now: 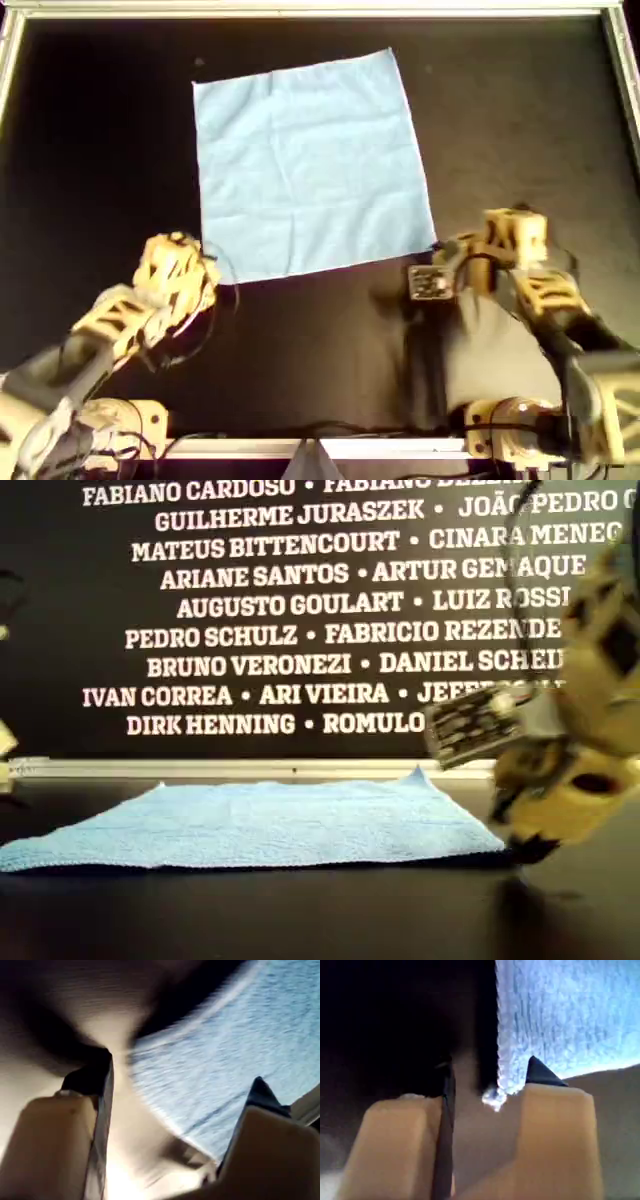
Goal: Fold a cloth
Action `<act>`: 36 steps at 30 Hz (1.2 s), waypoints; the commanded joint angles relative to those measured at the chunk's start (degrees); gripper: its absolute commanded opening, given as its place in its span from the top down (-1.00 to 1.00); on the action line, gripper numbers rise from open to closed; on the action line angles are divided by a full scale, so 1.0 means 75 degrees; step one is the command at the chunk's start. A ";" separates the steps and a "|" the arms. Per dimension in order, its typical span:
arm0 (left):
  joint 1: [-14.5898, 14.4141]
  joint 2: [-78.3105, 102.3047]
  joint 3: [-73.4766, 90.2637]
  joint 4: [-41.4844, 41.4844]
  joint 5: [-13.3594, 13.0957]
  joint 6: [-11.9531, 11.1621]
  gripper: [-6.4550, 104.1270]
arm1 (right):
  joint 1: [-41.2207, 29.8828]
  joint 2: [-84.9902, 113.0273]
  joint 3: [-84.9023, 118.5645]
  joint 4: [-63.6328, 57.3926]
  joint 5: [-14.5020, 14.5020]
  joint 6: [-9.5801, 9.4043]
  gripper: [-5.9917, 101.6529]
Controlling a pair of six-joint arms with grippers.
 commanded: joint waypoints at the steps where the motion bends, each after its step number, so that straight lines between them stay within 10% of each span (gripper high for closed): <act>1: -0.0211 -0.0445 -0.0516 -0.0105 -0.0059 -0.0035 -0.84 | 0.0047 -0.0188 -0.0809 0.0176 0.0012 0.0035 -0.21; 26: -0.0223 -0.0621 -0.0691 -0.0117 -0.0059 0.0070 -0.81 | 0.0070 -0.0949 -0.1828 0.0762 -0.0117 0.0023 -0.16; 36: -0.0152 -0.0469 -0.0691 -0.0129 -0.0059 0.0023 -0.21 | 0.0070 -0.1254 -0.2426 0.0762 -0.0129 0.0023 0.63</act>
